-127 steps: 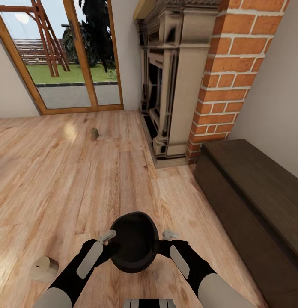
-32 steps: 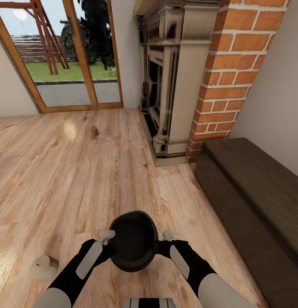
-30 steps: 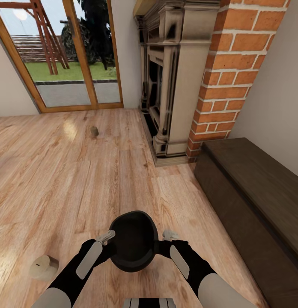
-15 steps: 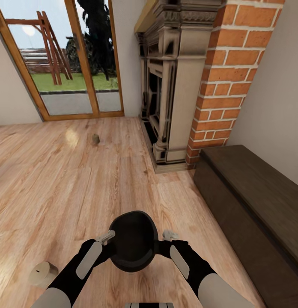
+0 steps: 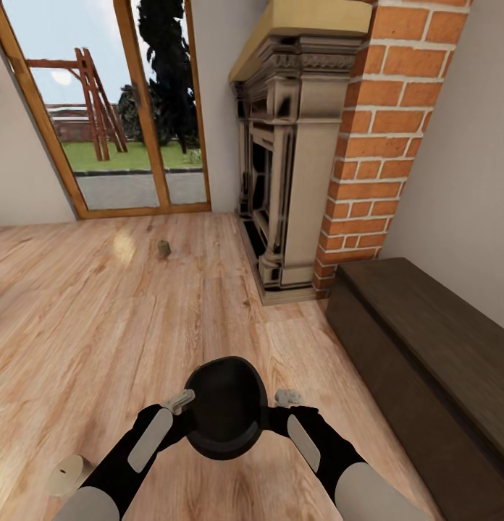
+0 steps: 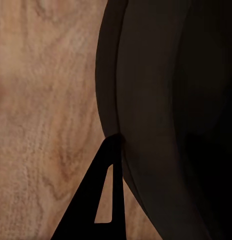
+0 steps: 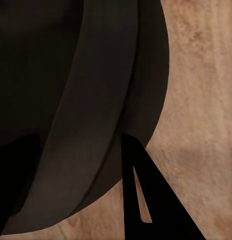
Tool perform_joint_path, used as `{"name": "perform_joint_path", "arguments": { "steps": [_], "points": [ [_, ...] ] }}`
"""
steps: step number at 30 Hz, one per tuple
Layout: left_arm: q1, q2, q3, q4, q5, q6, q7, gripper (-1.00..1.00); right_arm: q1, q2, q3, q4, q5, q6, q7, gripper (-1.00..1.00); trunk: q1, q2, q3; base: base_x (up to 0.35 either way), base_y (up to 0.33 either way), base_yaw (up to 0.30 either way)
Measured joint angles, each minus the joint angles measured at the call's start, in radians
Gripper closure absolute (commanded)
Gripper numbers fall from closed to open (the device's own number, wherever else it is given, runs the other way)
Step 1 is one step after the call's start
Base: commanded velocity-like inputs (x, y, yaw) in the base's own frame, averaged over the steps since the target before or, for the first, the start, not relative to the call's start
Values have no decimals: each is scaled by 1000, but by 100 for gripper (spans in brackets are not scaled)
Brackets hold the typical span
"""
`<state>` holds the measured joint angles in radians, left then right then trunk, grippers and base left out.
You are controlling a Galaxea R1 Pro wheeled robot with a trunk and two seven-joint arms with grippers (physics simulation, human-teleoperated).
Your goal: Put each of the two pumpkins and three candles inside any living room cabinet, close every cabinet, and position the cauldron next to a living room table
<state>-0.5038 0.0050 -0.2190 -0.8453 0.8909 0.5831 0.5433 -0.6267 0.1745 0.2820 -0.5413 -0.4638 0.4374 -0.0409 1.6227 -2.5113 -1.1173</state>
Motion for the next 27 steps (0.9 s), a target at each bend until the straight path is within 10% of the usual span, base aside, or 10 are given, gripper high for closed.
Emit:
{"name": "perform_joint_path", "arguments": {
  "steps": [27],
  "points": [
    [0,-6,20,0,-23,12,-9,100,0,0,-1,0,-1,1,0,100,-12,6,104,-31,5,0]
  ]
}}
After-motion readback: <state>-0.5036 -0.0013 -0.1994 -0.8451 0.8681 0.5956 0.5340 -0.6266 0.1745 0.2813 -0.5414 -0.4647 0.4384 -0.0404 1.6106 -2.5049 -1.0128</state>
